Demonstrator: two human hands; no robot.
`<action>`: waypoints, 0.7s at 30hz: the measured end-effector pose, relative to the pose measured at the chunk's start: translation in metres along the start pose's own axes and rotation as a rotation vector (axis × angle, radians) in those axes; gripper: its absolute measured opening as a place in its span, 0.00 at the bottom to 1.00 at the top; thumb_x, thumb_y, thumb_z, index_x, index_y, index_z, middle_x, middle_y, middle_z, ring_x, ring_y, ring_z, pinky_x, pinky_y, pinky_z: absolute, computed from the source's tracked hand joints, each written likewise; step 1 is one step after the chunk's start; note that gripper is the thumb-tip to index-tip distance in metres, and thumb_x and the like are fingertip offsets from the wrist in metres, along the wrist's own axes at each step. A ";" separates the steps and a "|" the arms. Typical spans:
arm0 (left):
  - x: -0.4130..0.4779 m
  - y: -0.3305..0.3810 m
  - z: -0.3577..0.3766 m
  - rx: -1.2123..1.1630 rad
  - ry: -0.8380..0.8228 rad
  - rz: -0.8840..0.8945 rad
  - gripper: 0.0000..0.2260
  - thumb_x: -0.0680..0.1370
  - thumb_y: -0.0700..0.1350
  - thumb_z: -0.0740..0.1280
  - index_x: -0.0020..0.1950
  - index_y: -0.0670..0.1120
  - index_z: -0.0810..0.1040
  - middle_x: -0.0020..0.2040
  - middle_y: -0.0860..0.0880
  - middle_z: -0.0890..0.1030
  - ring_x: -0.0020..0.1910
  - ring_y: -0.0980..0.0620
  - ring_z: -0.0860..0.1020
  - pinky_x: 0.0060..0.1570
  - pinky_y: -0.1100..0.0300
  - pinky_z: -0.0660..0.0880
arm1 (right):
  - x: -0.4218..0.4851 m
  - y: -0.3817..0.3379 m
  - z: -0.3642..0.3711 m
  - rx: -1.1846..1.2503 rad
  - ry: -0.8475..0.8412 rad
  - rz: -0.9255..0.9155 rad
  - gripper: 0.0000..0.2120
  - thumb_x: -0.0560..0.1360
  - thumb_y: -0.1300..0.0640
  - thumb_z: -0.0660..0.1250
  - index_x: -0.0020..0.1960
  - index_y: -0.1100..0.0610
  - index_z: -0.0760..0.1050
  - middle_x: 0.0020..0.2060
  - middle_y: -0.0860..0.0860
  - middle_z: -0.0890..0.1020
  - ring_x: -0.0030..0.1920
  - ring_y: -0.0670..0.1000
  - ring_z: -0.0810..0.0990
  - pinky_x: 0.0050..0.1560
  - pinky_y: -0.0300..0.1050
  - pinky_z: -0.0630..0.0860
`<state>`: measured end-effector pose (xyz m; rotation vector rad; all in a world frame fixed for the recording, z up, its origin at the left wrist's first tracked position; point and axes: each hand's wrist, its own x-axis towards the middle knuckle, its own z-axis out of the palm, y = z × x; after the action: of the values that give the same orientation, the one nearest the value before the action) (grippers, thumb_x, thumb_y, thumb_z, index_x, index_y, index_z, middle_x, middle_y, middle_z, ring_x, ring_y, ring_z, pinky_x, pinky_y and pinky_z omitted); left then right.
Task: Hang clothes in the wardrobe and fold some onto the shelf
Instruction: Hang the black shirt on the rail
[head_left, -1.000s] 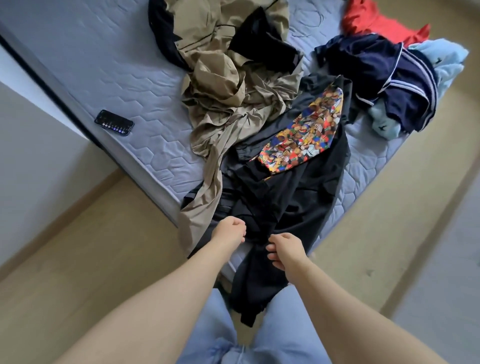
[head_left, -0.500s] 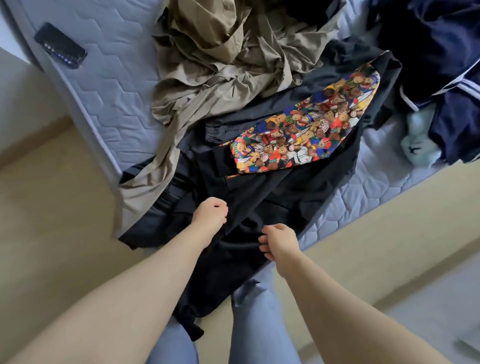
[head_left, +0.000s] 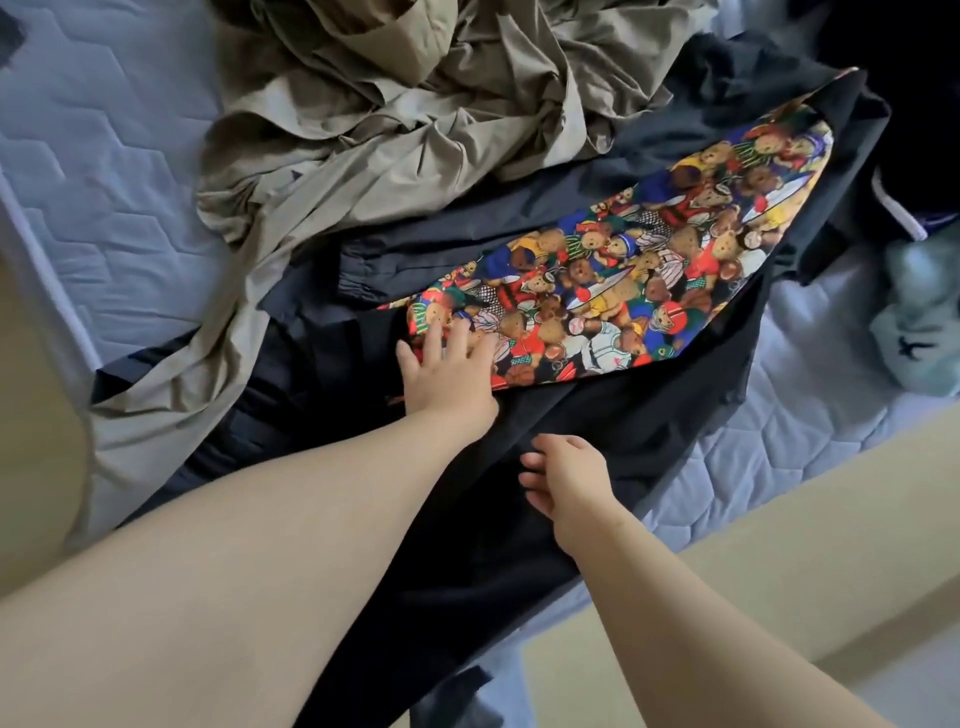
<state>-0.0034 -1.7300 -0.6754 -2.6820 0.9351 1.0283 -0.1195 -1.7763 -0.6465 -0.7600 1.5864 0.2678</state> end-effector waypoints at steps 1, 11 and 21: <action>0.004 -0.002 0.002 0.059 -0.008 -0.027 0.27 0.77 0.45 0.63 0.73 0.54 0.56 0.76 0.49 0.54 0.76 0.44 0.47 0.70 0.38 0.43 | 0.005 0.001 -0.002 -0.007 -0.002 0.002 0.07 0.78 0.59 0.58 0.41 0.54 0.71 0.32 0.50 0.74 0.29 0.47 0.70 0.32 0.39 0.69; -0.001 -0.039 -0.021 -0.305 0.068 0.164 0.17 0.76 0.36 0.53 0.62 0.50 0.66 0.56 0.44 0.74 0.47 0.43 0.71 0.41 0.54 0.66 | 0.011 -0.012 0.004 0.147 0.060 -0.057 0.13 0.78 0.43 0.56 0.52 0.51 0.70 0.41 0.49 0.75 0.36 0.49 0.73 0.38 0.43 0.72; -0.090 -0.139 -0.005 -0.713 -0.190 -0.041 0.07 0.72 0.44 0.56 0.39 0.53 0.72 0.33 0.51 0.72 0.35 0.47 0.71 0.38 0.57 0.65 | -0.021 -0.073 0.034 0.234 0.313 -0.502 0.27 0.74 0.64 0.59 0.68 0.43 0.64 0.47 0.41 0.75 0.41 0.40 0.75 0.38 0.36 0.73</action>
<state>0.0294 -1.5742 -0.6279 -3.0142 0.5361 1.8542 -0.0486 -1.8049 -0.6137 -1.0179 1.6188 -0.4130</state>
